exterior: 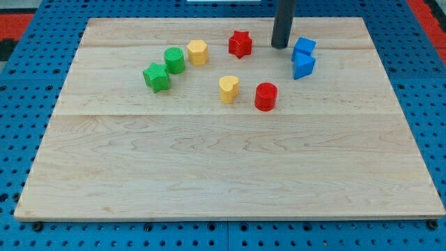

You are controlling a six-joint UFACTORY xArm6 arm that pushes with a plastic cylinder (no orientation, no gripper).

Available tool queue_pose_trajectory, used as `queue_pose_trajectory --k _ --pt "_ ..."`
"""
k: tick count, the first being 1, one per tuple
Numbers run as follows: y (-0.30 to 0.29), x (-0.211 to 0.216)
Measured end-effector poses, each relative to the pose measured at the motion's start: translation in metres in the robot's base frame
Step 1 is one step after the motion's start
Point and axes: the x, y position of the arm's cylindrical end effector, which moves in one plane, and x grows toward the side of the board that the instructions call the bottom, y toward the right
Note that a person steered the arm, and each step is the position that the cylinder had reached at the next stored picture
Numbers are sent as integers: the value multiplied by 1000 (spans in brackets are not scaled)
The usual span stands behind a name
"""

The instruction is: Push the red star towards the yellow heart

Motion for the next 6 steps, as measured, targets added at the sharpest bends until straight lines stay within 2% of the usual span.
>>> queue_pose_trajectory --k 1,2,3,4,6 --pt "0 -17" --pt "-5 -17" --pt "-52 -17" --pt "-59 -17" --pt "-68 14"
